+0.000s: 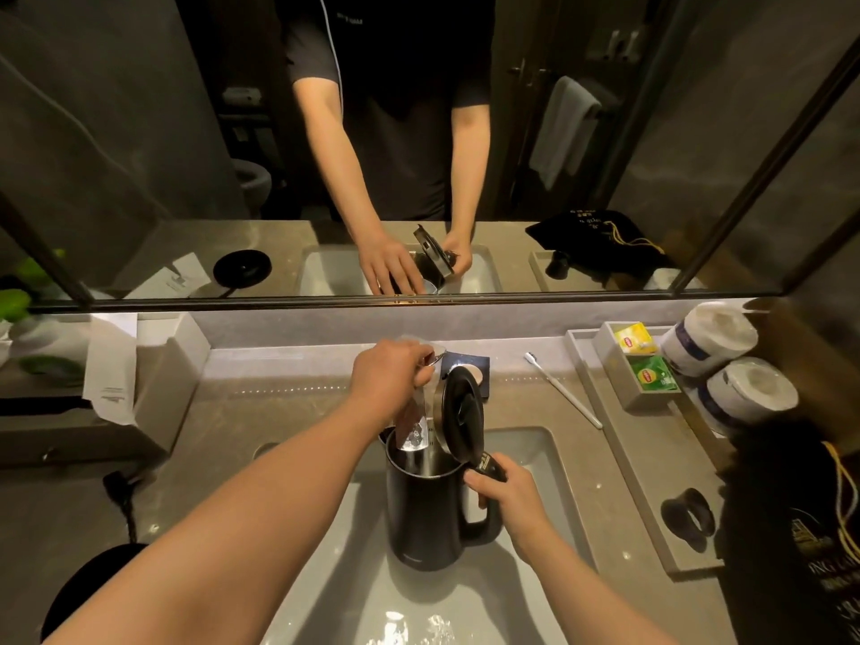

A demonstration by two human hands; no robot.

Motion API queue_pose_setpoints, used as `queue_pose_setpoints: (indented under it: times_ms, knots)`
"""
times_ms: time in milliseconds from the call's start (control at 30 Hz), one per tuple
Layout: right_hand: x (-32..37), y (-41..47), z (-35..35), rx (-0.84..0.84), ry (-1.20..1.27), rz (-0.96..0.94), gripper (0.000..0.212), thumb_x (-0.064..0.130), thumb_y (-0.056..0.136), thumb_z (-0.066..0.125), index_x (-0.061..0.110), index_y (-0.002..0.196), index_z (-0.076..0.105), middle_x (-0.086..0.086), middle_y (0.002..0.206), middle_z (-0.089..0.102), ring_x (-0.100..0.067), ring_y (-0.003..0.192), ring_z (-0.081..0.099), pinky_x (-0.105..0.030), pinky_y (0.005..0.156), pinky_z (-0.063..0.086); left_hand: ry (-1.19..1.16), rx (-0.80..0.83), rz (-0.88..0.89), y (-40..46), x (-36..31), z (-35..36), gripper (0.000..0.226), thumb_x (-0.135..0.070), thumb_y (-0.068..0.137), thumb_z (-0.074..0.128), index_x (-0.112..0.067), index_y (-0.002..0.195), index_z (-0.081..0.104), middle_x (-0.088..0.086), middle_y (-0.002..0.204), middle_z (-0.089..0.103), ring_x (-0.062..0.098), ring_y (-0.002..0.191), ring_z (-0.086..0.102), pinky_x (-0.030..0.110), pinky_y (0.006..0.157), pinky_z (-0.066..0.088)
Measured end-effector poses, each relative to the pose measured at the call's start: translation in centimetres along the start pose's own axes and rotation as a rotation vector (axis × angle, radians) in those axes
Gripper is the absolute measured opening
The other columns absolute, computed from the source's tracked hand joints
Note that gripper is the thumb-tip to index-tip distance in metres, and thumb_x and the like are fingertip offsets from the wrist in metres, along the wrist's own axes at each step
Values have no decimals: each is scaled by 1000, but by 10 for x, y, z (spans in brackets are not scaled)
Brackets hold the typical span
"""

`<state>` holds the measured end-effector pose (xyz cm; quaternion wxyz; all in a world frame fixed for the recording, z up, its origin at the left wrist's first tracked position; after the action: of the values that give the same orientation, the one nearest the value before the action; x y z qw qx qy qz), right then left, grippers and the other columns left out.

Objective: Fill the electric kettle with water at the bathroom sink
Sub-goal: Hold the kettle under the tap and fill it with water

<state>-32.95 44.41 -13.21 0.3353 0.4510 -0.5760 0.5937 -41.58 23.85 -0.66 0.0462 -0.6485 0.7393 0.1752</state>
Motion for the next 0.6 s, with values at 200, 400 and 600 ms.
queue_pose_setpoints:
  times_ms: [200, 400, 600]
  knots:
    - [-1, 4, 3, 2, 4, 9, 35, 27, 73, 78, 2, 96, 71, -5, 68, 63, -14, 59, 56, -26, 57, 50, -132, 21, -17, 1, 7, 2, 6, -36, 86, 63, -30, 85, 62, -9, 87, 66, 16, 75, 59, 37, 61, 51]
    - [-2, 6, 7, 2, -2, 17, 38, 31, 68, 77, 3, 93, 71, -4, 69, 63, -18, 62, 56, -29, 59, 50, -250, 96, -43, -6, 22, 11, 21, -30, 87, 60, -35, 108, 60, -10, 111, 64, 14, 96, 58, 31, 72, 46]
    - [-4, 9, 8, 5, 1, 29, 37, 29, 64, 79, 0, 83, 67, 1, 56, 60, -18, 57, 54, -29, 55, 48, -246, 115, -56, -16, 28, 15, 39, -19, 90, 54, -31, 127, 53, -8, 137, 52, 17, 119, 50, 37, 92, 45]
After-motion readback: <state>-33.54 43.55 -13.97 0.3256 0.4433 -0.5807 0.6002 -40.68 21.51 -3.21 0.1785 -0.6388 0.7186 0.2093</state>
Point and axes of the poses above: each hand's wrist, its own y-axis towards the middle knuckle, its own z-axis out of the palm, x = y × z, the point moved 5 cm from there along y, towards the middle knuckle
